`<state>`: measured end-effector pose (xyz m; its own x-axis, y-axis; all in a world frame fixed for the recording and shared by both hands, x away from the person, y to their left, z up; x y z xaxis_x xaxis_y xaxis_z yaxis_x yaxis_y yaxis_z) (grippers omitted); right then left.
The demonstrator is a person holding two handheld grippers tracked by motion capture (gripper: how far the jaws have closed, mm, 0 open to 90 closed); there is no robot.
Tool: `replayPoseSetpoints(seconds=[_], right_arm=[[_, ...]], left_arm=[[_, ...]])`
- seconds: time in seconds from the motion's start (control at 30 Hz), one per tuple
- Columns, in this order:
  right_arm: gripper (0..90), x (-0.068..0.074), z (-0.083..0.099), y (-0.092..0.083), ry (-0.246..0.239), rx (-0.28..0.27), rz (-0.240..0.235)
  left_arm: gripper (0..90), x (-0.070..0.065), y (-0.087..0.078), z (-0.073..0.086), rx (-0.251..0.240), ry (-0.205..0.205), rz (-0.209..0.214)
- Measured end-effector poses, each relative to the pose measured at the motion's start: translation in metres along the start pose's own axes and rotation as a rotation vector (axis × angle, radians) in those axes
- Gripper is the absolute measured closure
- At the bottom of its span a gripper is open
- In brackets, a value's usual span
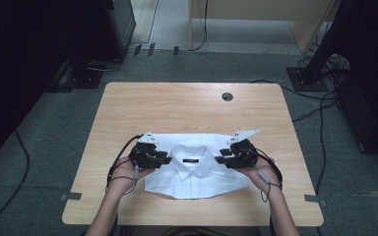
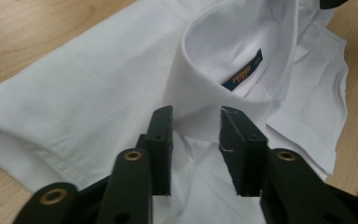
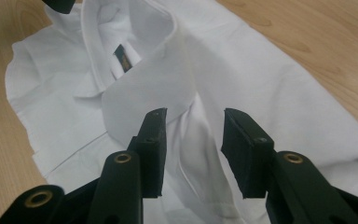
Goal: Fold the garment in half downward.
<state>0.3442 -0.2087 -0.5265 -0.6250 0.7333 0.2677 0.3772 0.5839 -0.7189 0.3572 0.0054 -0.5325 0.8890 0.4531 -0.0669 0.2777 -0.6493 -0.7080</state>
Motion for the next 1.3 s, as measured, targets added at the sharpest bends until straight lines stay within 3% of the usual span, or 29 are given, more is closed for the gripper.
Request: replayPoseSetpoints(seconds=[0.2, 0.33, 0.6, 0.83, 0.93, 1.1, 1.3], right_arm=[[56.9, -0.012, -0.006, -0.007, 0.025, -0.043, 0.012], [56.0, -0.025, -0.007, -0.005, 0.029, -0.044, 0.044], [54.2, -0.049, -0.007, 0.007, 0.079, -0.042, 0.051], [50.9, -0.045, -0.009, 0.026, 0.055, -0.016, 0.032], [49.0, -0.037, -0.005, 0.032, 0.048, 0.005, -0.018], [48.1, -0.028, 0.000, 0.029, 0.058, 0.006, -0.092], [42.2, -0.019, 0.002, 0.025, 0.034, 0.001, -0.092]], left_arm=[[56.9, 0.015, -0.003, -0.006, -0.038, -0.016, -0.025], [50.5, 0.028, 0.002, -0.007, -0.037, -0.013, -0.054], [50.4, 0.048, 0.021, -0.002, -0.006, -0.019, -0.077], [46.6, 0.043, 0.031, 0.002, 0.012, -0.008, -0.057], [46.6, 0.034, 0.028, -0.001, -0.010, -0.020, 0.025], [45.4, 0.025, 0.020, -0.005, -0.008, 0.007, 0.016], [40.8, 0.013, 0.018, -0.001, 0.021, 0.053, 0.001]])
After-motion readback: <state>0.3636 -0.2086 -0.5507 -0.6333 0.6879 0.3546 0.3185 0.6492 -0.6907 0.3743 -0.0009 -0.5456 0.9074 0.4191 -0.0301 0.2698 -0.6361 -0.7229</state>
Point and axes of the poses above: each handheld gripper's, and its own axes: y roughly forward along the jaws, z roughly out of its underside, x roughly to its left, the point moved 10 cm from there along y, roughly forward along the jaws, and after that the axes turned 12 degrees about y, right-handed, at the moved point
